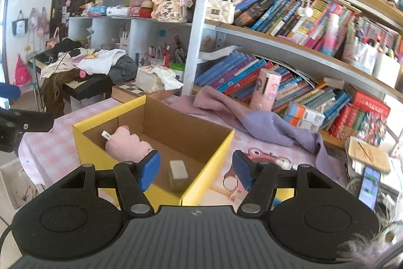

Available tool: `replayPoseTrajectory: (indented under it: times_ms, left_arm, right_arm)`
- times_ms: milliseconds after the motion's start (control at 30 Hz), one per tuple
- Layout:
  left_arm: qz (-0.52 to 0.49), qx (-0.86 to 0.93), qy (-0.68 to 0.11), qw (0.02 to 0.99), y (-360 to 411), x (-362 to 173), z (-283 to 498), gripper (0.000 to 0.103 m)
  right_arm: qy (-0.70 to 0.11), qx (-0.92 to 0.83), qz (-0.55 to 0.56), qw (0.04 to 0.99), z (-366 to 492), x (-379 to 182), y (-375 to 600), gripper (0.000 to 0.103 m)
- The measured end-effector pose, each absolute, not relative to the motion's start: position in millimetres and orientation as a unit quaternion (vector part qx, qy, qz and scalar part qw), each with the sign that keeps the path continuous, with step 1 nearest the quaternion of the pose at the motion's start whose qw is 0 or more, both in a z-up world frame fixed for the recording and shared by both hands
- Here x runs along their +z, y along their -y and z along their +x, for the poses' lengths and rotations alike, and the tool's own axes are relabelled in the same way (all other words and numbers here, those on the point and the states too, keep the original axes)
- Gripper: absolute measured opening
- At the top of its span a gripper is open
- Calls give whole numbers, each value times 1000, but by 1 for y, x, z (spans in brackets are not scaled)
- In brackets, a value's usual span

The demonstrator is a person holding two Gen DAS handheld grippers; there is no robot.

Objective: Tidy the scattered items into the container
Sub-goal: 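Withdraw both tools from the box and back away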

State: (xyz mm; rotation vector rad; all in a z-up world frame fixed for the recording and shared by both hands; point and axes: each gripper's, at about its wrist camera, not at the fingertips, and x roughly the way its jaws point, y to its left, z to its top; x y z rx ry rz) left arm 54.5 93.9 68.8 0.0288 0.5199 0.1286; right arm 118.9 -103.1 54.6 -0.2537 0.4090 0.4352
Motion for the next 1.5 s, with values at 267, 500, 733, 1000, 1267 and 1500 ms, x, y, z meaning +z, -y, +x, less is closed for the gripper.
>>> replayPoseTrajectory:
  times_ms: [267, 500, 733, 1000, 1267, 1500]
  left_arm:
    - [-1, 80, -272, 959, -92, 51, 18, 96]
    - [-5, 78, -297, 952, -85, 35, -3, 96]
    - [0, 68, -323, 944, -70, 16, -14, 96]
    - [2, 43, -344, 938, -53, 4, -21, 96]
    - [19, 13, -356, 934, -35, 0, -22, 96]
    - [20, 2, -363, 932, -29, -4, -17, 96]
  right_arm:
    - [-222, 206, -122, 945, 76, 35, 107, 63]
    - [-264, 210, -115, 934, 49, 14, 105, 65]
    - [-272, 220, -138, 927, 27, 5, 105, 71]
    - [-291, 199, -143, 925, 13, -3, 123, 73]
    - [-314, 189, -133, 921, 9, -9, 135, 79]
    - [-323, 182, -133, 919, 10, -13, 139, 82]
